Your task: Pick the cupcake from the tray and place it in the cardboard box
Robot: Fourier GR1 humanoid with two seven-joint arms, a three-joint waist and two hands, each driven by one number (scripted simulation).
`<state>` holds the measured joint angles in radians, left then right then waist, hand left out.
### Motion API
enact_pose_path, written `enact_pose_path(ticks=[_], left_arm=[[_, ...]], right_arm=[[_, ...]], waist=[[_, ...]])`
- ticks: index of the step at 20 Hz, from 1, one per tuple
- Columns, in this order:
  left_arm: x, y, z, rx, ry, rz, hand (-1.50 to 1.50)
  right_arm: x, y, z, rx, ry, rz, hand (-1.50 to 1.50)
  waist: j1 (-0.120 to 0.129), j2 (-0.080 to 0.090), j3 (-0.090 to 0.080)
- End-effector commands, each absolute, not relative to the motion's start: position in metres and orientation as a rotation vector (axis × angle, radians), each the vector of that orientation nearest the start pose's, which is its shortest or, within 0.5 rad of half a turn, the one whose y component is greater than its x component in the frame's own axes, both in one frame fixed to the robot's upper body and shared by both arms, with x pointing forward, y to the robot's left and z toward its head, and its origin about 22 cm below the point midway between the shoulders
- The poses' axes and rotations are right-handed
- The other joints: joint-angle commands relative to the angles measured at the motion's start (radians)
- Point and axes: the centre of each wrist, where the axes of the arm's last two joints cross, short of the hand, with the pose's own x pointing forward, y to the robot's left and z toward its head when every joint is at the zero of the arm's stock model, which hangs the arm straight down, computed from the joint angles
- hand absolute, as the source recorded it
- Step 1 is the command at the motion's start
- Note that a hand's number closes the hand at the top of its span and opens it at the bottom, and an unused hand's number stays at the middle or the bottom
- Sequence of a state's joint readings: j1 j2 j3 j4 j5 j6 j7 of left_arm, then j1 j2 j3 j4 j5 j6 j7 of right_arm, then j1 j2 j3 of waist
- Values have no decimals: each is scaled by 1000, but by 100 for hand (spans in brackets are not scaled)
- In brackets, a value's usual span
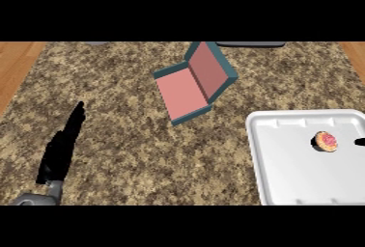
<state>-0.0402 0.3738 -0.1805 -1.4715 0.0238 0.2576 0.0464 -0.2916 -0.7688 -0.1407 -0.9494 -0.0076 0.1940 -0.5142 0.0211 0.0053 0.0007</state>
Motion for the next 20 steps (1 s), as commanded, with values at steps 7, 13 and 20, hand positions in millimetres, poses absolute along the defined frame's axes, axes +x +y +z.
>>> enact_pose_path(ticks=[7, 13, 20], left_arm=[[245, 296, 11, 373, -1452, -191, 0], [236, 307, 15, 387, -1450, -186, 0], [245, 281, 15, 377, -1449, -194, 0]], right_arm=[[288, -476, 136, -507, -1178, 1148, -150], [301, -426, 117, -486, -1079, 1187, -150], [306, -403, 84, -542, -1021, 1179, -150]], waist=[[-11, -8, -3], [-19, -7, -1], [-17, -5, -1]])
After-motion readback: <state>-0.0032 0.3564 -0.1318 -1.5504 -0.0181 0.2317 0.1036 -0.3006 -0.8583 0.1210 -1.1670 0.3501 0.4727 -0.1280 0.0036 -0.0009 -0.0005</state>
